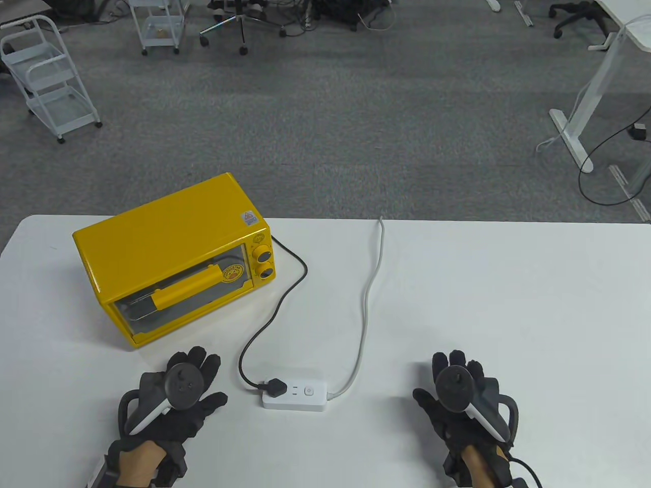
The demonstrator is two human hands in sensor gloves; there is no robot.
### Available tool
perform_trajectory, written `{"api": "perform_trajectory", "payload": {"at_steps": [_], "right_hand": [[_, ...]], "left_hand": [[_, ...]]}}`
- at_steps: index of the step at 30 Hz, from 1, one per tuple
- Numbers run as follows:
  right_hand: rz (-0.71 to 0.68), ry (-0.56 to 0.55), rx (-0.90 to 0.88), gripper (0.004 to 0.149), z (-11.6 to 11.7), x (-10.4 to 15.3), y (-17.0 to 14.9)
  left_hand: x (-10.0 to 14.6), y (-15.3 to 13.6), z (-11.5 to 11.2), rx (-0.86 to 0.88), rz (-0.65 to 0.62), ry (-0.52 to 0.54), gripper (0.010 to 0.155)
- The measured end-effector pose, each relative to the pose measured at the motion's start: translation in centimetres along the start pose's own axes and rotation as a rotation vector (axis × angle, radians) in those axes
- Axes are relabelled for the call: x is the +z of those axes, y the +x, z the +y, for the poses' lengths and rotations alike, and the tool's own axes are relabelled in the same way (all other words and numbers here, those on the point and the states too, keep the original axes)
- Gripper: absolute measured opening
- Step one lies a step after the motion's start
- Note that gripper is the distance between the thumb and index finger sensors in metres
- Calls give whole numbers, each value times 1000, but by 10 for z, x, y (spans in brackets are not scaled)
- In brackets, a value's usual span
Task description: Plug the oven into the power strip
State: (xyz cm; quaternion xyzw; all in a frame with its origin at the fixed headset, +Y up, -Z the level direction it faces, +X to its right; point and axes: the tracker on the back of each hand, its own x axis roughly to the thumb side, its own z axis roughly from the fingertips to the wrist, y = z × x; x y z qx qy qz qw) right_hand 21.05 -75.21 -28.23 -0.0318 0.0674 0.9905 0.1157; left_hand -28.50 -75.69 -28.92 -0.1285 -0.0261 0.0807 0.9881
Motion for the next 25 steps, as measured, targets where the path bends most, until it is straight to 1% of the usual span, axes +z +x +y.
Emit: {"api": "perform_trajectory", "payload": {"at_steps": [25], "right_hand": [[28, -15, -23, 84, -6, 2, -7]], "left_hand": [[-1, 3, -1, -27, -3, 0, 86]]}}
